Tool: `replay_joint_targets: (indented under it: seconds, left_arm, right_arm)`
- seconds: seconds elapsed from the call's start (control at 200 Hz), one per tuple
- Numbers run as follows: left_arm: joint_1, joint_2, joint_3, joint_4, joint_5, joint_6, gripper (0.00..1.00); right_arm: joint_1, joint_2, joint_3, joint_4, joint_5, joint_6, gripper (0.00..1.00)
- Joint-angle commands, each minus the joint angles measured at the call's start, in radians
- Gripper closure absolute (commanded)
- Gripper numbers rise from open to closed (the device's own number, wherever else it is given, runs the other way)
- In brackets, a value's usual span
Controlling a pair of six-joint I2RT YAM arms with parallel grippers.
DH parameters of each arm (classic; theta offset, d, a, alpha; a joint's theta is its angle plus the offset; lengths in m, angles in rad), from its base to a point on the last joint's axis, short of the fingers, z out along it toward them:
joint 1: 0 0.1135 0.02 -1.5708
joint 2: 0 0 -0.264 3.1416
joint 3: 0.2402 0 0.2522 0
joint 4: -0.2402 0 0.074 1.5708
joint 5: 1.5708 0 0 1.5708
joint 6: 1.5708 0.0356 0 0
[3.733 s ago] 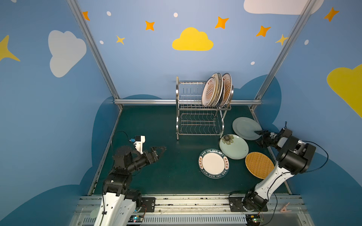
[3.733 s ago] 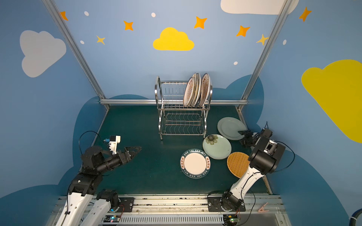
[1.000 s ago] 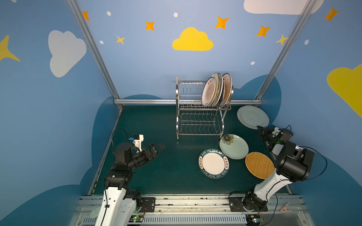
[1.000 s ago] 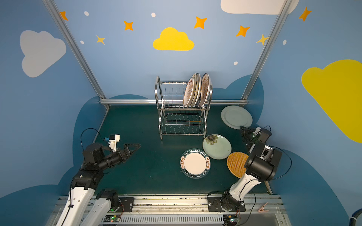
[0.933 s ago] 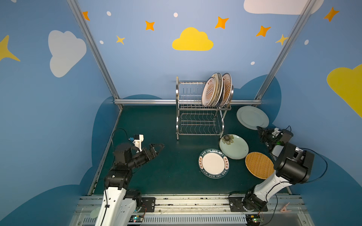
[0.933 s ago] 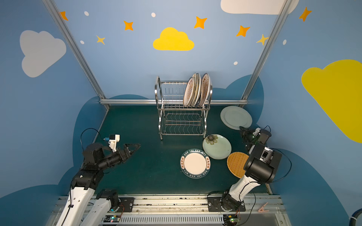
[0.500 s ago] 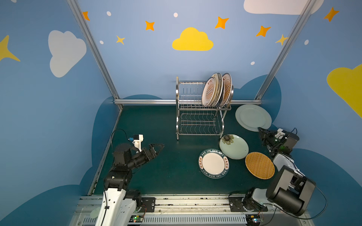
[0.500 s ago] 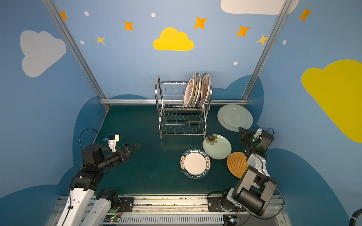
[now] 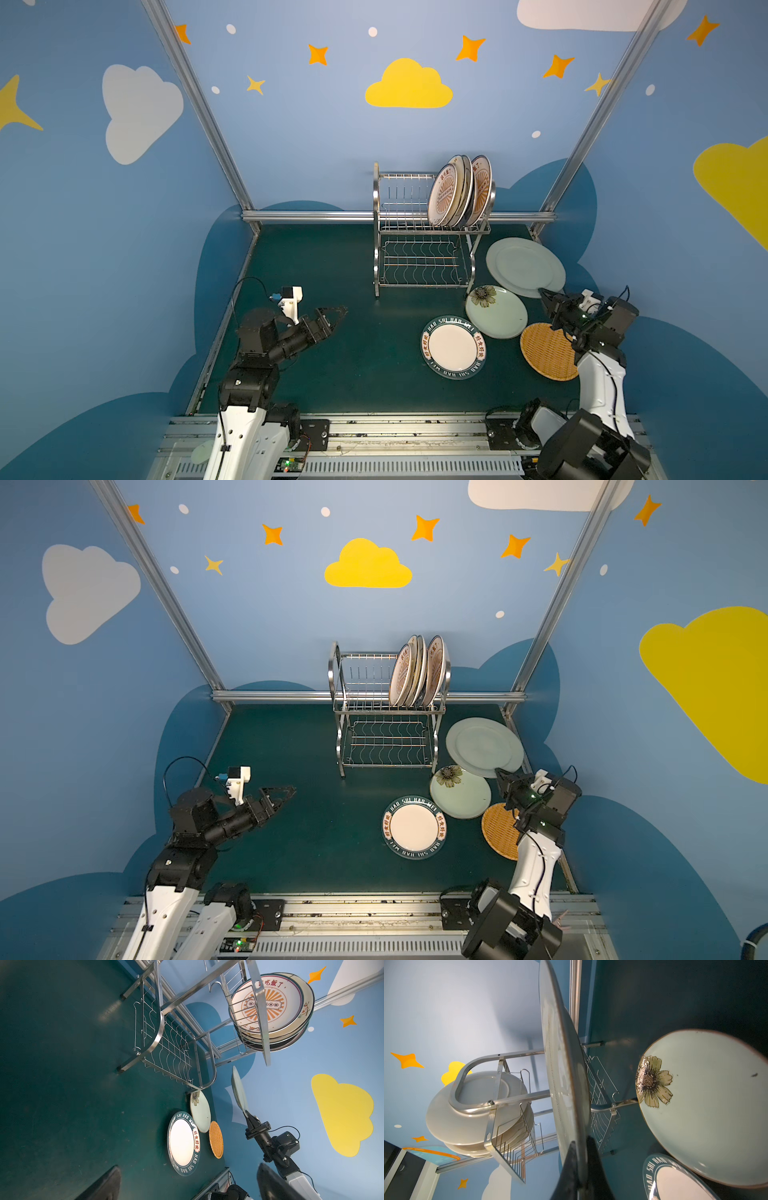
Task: Load plates into a dish rack
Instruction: Place the plate on the dish rack.
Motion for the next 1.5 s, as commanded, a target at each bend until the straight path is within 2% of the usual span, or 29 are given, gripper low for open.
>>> replay_joint_targets:
  seconds: [0.0, 0.15, 0.27, 0.391, 0.581, 0.721, 0.806, 0.936, 1.011, 1.257, 1.352, 1.492]
  left_arm:
    - [0.005, -0.012, -0.016, 0.043, -0.010, -0.010, 0.00]
    - [0.003, -0.018, -0.040, 0.111, -0.007, -0.033, 0.00]
    - [-0.044, -0.041, -0.088, 0.223, -0.077, -0.120, 0.00]
    - [-0.190, -0.040, -0.115, 0.350, -0.216, -0.160, 0.00]
    - [-0.515, 0.112, -0.055, 0.435, -0.463, -0.019, 0.00]
    - [-0.743, 0.314, 0.019, 0.541, -0.629, 0.180, 0.00]
    - [-0.852, 0.453, 0.067, 0.622, -0.705, 0.362, 0.00]
    - [-0.969, 0.645, 0.136, 0.733, -0.751, 0.694, 0.00]
    - [-1.007, 0.739, 0.166, 0.792, -0.793, 0.871, 0.00]
    - [-1.061, 0.957, 0.248, 0.933, -0.823, 1.369, 0.00]
    - [-1.075, 1.011, 0.250, 1.020, -0.834, 1.513, 0.01]
    - [-1.080, 1.074, 0.283, 1.086, -0.841, 1.632, 0.03]
  right_arm:
    - [-0.007, -0.077, 0.018, 0.009, -0.101, -0.024, 1.00]
    - [-0.006, -0.148, 0.002, -0.025, -0.123, -0.010, 1.00]
    - [-0.006, -0.205, -0.026, -0.028, -0.107, 0.010, 1.00]
    - [-0.001, -0.241, -0.056, -0.017, -0.098, 0.029, 1.00]
    - [0.015, -0.272, -0.076, -0.027, -0.100, 0.033, 1.00]
    - [0.054, -0.283, -0.072, -0.048, -0.086, 0.020, 1.00]
    - [0.073, -0.291, -0.072, -0.054, -0.079, 0.020, 1.00]
    - [0.113, -0.298, -0.069, -0.058, -0.064, 0.011, 1.00]
    - [0.131, -0.304, -0.069, -0.077, -0.052, -0.004, 1.00]
    - [0.182, -0.297, -0.066, -0.088, -0.042, -0.027, 1.00]
    - [0.202, -0.290, -0.060, -0.094, -0.037, -0.039, 1.00]
    - [0.235, -0.268, -0.051, -0.105, -0.034, -0.057, 1.00]
